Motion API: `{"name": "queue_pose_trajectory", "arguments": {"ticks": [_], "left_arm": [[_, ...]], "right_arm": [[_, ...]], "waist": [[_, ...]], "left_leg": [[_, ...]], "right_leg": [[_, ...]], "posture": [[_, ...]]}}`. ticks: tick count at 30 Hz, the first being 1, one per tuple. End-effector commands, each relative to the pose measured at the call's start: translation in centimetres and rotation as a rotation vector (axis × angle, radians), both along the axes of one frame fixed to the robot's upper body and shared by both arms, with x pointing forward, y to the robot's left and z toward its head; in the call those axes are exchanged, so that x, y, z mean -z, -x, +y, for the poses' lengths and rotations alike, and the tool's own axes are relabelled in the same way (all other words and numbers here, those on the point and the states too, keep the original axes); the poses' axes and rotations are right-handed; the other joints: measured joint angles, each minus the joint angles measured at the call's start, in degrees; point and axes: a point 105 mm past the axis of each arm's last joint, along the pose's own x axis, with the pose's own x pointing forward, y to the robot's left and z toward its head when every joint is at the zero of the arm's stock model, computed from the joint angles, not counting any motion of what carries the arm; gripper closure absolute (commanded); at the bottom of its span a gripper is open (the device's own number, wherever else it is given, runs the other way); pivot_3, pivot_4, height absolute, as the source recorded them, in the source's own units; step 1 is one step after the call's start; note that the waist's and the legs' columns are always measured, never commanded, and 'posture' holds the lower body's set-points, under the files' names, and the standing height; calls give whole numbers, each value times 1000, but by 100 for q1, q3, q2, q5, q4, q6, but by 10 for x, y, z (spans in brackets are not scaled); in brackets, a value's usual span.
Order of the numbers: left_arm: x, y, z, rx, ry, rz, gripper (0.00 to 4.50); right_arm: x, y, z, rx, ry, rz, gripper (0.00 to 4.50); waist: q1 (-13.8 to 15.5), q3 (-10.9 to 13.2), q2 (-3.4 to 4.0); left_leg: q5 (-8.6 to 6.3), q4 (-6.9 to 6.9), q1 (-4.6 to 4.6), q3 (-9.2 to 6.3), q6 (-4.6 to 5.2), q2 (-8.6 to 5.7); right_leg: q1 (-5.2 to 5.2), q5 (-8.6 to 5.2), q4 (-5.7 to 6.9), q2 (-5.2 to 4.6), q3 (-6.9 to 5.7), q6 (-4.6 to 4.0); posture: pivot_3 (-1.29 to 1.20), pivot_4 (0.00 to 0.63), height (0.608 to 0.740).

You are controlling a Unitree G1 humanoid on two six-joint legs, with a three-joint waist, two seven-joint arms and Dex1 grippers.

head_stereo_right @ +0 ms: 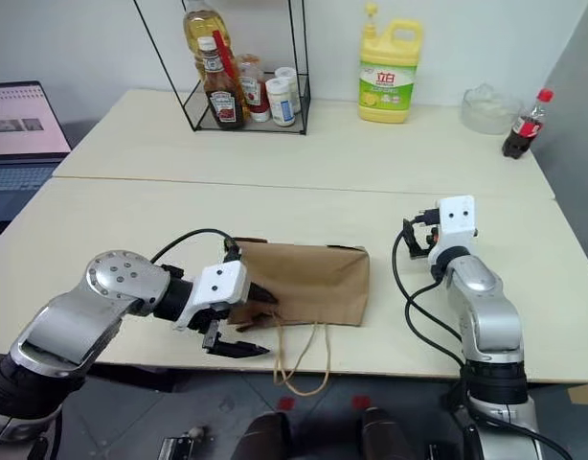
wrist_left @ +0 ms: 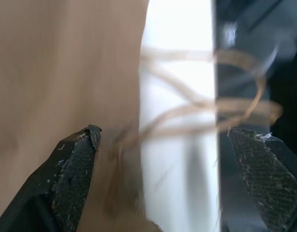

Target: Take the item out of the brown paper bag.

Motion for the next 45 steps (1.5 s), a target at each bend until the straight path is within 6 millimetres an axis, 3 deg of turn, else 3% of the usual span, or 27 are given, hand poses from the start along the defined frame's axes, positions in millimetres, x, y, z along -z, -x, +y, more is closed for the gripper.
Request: {"name": "queue_pose_trajectory", "arguments": {"ticks": [1,4,7,18,22,28,34,40,45], "left_arm": [[-24,-4,-1,67,49,-134,0],[-19,-3,6,182,-20,-197,0],[-16,-2,-2,296,-19,-268,0],[26,-3,-25,549,-54,-390,0],[26,-10,-33,499,10,-389,871],[18,-12,-41,390,126,-330,2710],[0,-22,-50,200,260,-206,4475],[-13,-41,-50,10,331,-137,4475],[-19,-46,-49,-31,345,-118,4475]], "right_arm": [[-11,10,2,-101,50,-45,19],[-10,27,19,-305,85,-29,19],[-9,49,29,-503,129,-10,19],[20,104,30,-880,431,30,19],[33,114,24,-930,555,13,0],[55,143,31,-1097,714,-44,0],[71,154,42,-1209,846,-187,0],[81,159,54,-1326,961,-438,0],[84,161,71,-1383,952,-587,0]], "waist": [[18,0,0],[14,0,1],[17,1,2],[45,-1,-1],[60,-1,-2],[62,-1,-2],[62,0,-4],[57,0,-5],[57,0,-6]], "left_leg": [[0,0,0,0,0,0],[0,-4,1,1,0,2],[0,-5,1,2,1,3],[-1,3,5,2,1,2],[-1,7,6,0,1,0],[-1,6,18,0,1,1],[-2,4,80,0,2,1],[-1,5,84,0,1,1],[-1,4,86,-1,1,1]], "right_leg": [[0,0,-1,0,0,0],[0,0,-4,2,1,0],[-3,-1,-4,2,1,-2],[8,-1,-7,3,1,-1],[13,-1,-7,2,0,-1],[23,-1,-6,2,1,-1],[90,-4,-17,2,1,4],[95,-4,-17,1,1,4],[95,-3,-14,1,2,3]], "posture": [[0,150,740],[0,150,740],[0,150,740],[0,150,740],[0,150,740],[0,150,740],[0,150,740],[0,150,740],[0,150,740]]}}
